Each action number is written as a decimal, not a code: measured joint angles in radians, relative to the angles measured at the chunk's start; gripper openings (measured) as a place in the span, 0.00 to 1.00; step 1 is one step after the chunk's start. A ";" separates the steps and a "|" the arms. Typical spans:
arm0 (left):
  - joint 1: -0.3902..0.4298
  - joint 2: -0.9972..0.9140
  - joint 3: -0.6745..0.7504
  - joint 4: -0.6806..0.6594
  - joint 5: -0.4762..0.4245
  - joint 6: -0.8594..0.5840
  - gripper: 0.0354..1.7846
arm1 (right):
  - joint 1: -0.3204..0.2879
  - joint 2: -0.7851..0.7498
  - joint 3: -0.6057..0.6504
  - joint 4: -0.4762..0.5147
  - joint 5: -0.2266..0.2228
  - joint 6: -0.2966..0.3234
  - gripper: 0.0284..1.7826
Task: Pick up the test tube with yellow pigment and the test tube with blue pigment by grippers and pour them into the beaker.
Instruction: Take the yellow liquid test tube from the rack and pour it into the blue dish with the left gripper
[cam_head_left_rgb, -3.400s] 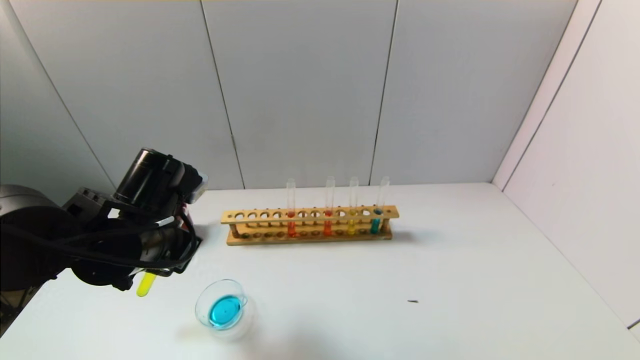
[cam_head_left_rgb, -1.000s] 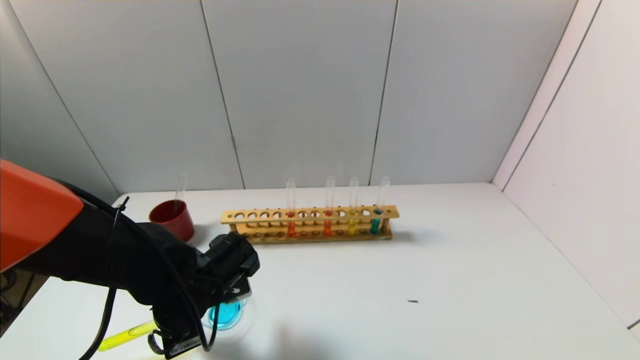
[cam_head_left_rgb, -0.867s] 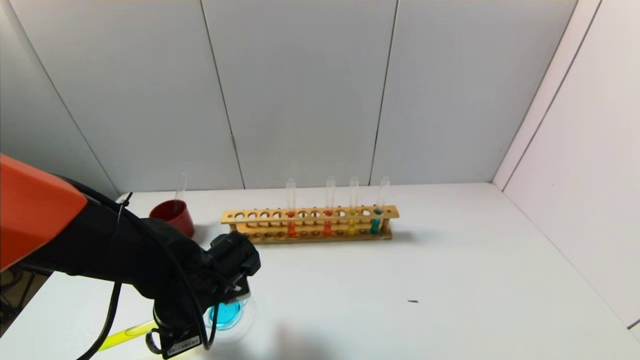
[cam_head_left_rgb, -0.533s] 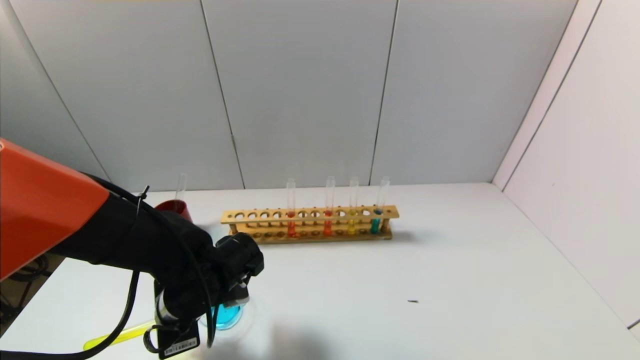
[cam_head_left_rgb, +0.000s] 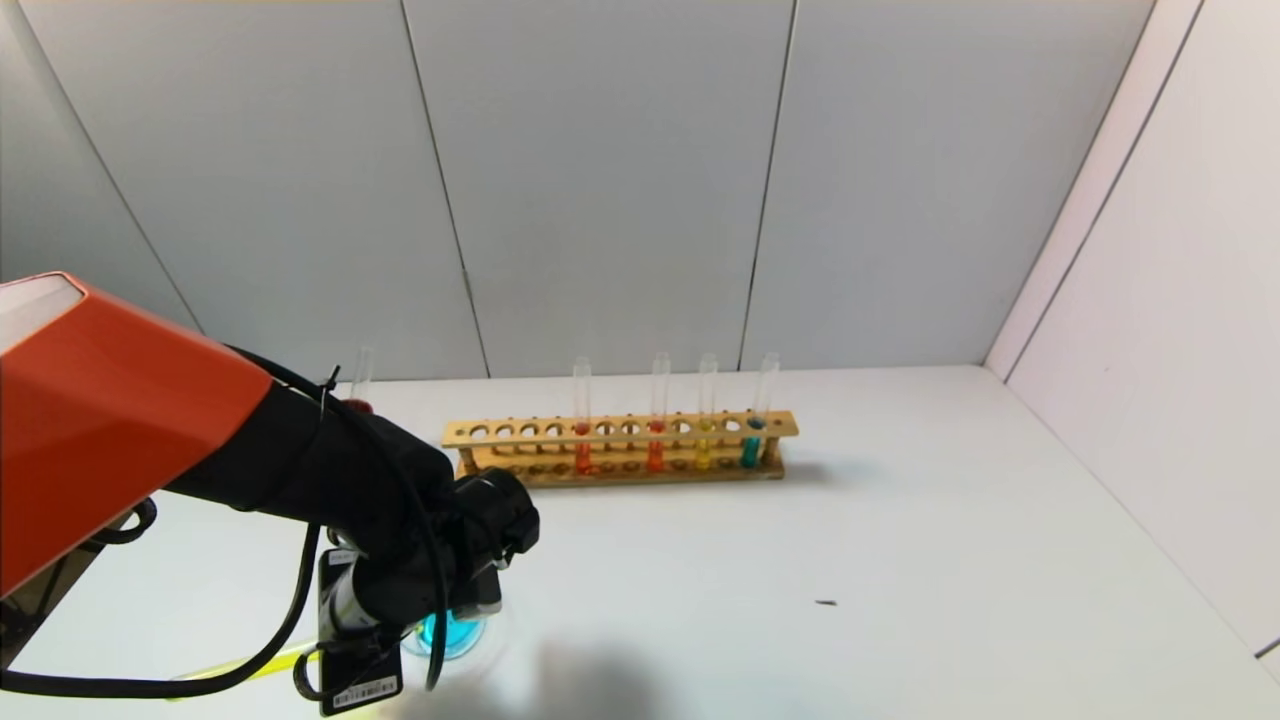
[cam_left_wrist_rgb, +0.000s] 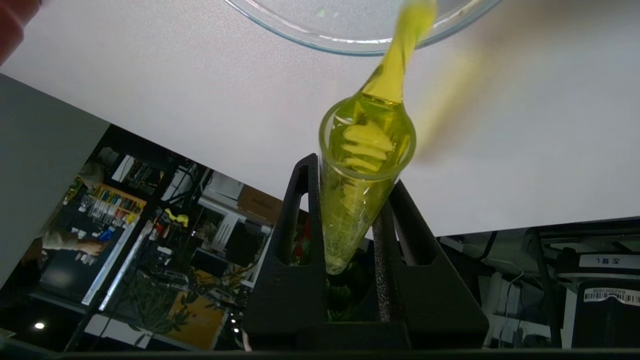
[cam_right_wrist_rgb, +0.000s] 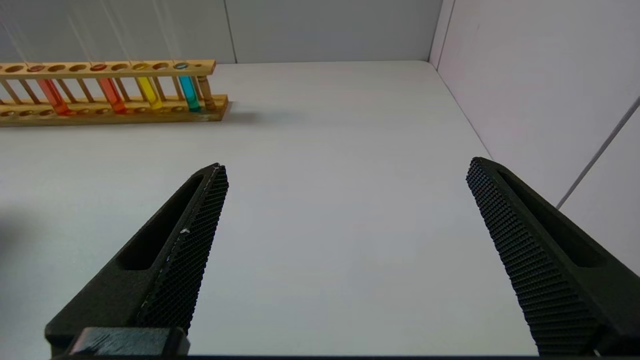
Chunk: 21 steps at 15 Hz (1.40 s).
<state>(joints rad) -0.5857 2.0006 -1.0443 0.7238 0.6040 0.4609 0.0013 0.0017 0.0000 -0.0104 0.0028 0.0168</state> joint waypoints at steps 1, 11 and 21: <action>0.000 0.001 -0.013 0.024 0.000 0.001 0.16 | 0.000 0.000 0.000 0.000 0.000 0.000 0.98; 0.001 0.018 -0.140 0.219 0.001 0.010 0.16 | 0.000 0.000 0.000 0.000 0.000 0.000 0.98; -0.004 0.081 -0.276 0.385 0.029 0.010 0.16 | 0.000 0.000 0.000 0.000 0.000 0.000 0.98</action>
<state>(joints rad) -0.5894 2.0821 -1.3204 1.1089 0.6326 0.4713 0.0013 0.0017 0.0000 -0.0104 0.0028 0.0168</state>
